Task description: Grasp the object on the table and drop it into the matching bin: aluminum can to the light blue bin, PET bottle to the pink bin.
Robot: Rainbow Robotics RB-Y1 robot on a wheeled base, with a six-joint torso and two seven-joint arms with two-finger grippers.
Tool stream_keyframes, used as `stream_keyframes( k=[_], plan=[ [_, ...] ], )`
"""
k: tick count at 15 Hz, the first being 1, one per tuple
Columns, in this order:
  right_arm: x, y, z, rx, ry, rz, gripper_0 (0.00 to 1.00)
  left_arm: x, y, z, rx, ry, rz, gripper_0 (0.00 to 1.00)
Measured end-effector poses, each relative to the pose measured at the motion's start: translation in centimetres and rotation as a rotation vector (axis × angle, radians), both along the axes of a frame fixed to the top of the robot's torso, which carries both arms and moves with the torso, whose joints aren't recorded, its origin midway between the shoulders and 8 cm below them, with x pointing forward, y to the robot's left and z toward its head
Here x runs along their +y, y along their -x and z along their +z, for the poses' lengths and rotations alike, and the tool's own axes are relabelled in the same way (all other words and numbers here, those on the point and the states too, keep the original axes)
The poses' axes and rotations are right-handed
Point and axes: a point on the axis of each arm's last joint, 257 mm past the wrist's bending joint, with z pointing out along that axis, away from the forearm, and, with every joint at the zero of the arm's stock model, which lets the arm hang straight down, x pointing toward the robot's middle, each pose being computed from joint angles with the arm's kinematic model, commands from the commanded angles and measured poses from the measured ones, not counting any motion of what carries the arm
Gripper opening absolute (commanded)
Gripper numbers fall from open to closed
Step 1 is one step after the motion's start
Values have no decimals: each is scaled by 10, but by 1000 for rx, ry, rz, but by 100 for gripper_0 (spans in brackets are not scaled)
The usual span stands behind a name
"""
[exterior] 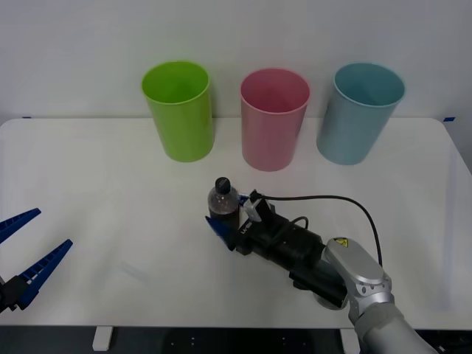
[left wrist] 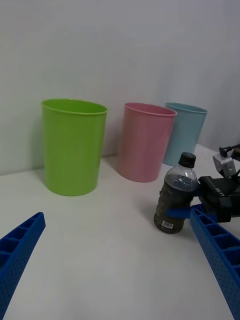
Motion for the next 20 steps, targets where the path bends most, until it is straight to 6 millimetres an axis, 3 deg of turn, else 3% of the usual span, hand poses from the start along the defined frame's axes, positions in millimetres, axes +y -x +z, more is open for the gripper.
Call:
stream_keyframes(
  k=[8,14,20],
  plan=[
    [-10,-3,9,-19,-14,1,0,0,0,0,0,0,0,100],
    [-46,3,27,-35,-33,-18,0,0,0,0,0,0,0,100],
    [-85,24,63,-13,-113,-36,0,0,0,0,0,0,0,100]
  ],
)
